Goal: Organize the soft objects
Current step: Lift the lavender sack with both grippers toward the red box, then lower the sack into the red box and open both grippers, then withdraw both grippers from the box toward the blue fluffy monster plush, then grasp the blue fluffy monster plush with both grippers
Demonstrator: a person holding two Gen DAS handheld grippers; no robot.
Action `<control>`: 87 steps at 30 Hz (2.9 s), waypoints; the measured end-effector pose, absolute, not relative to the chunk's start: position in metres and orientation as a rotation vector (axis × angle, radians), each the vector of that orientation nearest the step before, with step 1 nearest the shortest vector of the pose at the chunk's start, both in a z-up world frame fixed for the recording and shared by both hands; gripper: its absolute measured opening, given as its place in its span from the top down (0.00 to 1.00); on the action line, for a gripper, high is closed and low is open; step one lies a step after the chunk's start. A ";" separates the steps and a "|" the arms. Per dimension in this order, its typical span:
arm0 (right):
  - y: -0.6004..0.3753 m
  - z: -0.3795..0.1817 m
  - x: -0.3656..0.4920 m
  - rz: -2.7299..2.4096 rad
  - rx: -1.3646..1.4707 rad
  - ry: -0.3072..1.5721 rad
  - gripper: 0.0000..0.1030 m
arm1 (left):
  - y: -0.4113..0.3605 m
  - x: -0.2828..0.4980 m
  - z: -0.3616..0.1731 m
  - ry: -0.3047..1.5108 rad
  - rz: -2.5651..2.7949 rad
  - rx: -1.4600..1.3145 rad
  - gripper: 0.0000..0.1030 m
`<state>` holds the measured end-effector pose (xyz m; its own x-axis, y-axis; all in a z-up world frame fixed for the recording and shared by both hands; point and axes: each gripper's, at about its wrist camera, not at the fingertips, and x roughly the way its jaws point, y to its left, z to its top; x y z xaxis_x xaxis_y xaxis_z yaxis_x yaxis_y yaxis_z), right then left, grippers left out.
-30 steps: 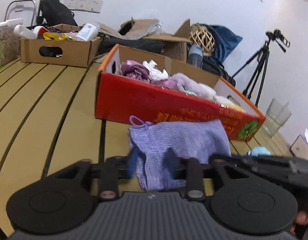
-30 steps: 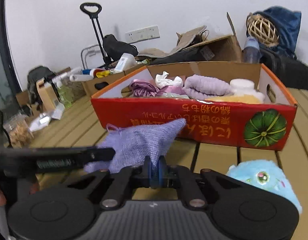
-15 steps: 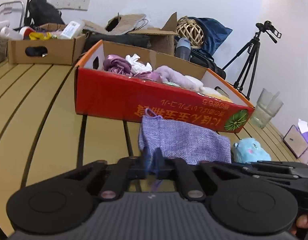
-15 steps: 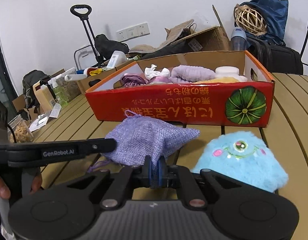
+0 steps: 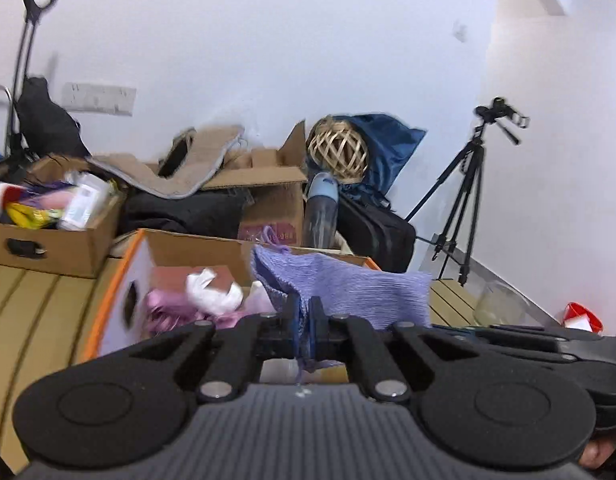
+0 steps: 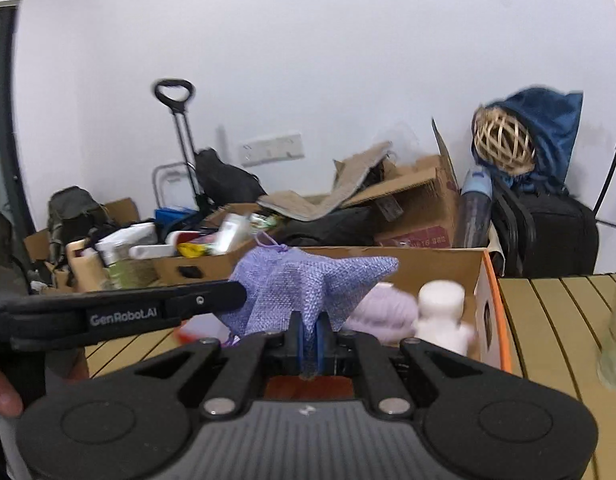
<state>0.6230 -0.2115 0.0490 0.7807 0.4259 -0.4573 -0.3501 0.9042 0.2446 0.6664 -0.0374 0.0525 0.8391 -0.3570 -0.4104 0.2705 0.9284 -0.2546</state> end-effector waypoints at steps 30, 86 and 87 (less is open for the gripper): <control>-0.267 0.148 0.627 0.266 0.139 0.608 0.56 | -0.026 0.632 0.134 0.512 -0.242 -0.039 0.49; -0.296 -0.053 0.543 0.227 0.436 0.623 0.60 | -0.097 0.600 -0.055 0.671 -0.605 -0.292 0.71; -0.296 -0.054 0.544 0.230 0.441 0.625 0.60 | -0.096 0.601 -0.055 0.675 -0.607 -0.302 0.71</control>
